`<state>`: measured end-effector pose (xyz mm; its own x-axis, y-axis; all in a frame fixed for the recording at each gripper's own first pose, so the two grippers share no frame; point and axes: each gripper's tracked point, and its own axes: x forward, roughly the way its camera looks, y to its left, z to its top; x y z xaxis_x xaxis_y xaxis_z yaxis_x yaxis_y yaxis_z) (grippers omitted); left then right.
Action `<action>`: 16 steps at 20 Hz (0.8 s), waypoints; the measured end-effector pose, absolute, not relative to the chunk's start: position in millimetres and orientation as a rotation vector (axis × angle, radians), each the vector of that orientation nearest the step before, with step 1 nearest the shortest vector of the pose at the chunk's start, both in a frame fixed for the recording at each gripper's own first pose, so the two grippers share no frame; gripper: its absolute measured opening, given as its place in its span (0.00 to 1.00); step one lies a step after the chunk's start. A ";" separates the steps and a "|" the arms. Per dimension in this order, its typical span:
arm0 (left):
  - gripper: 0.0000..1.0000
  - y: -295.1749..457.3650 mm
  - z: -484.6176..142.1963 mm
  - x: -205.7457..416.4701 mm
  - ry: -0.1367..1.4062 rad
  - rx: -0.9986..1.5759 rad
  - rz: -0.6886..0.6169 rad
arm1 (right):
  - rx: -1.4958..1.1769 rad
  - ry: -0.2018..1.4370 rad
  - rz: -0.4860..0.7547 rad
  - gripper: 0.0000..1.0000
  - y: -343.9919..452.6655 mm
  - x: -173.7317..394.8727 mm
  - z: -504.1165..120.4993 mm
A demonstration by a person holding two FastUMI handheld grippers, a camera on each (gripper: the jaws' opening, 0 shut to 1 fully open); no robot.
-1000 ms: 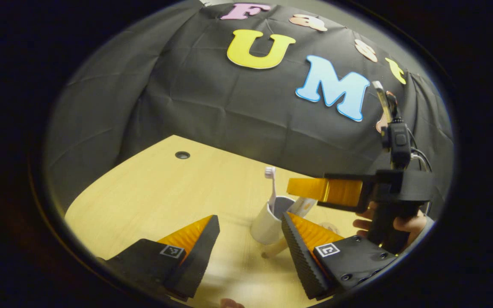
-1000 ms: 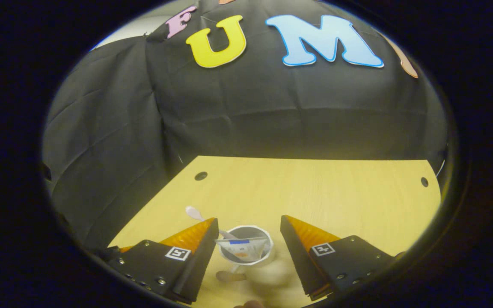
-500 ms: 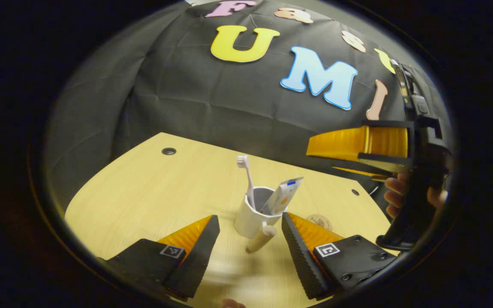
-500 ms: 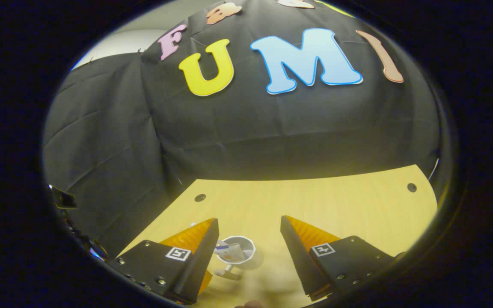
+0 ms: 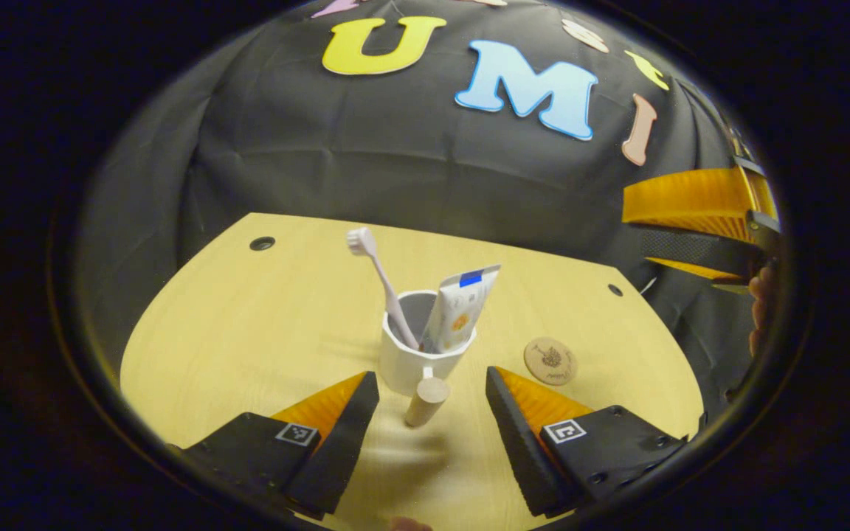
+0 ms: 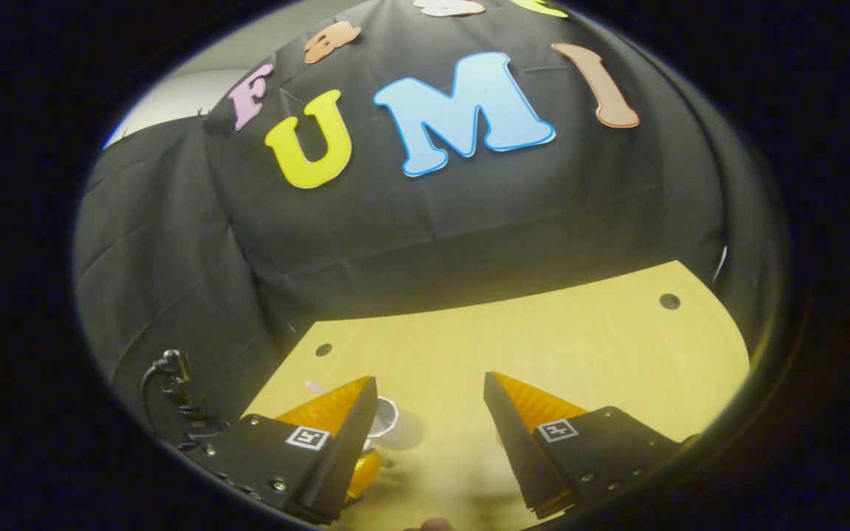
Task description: Put the toothbrush and toothpaste on the desktop into the cup, then pick up the cup and place it on the coaster on the desktop.
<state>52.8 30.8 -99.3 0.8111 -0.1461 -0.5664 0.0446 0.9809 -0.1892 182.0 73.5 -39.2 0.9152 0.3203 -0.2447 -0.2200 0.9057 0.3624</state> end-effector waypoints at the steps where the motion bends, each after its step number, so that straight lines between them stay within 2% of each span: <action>1: 0.95 28.5 -103.1 53.6 0.637 -0.166 -0.106 | 0.337 0.317 0.264 0.86 66.2 180.9 -43.5; 9: 0.95 28.3 -146.9 57.9 0.866 -0.158 -0.087 | 0.296 0.402 0.126 0.87 17.7 165.8 -83.5; 16: 0.95 30.4 -168.5 62.8 0.951 -0.116 -0.074 | 0.288 0.489 0.075 0.87 1.9 147.5 -116.0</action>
<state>62.8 30.4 -168.5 0.5790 -0.1142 -0.8073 0.0125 0.9913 -0.1312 147.5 1.9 -116.0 0.8808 0.1393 -0.4525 -0.0022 0.9569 0.2903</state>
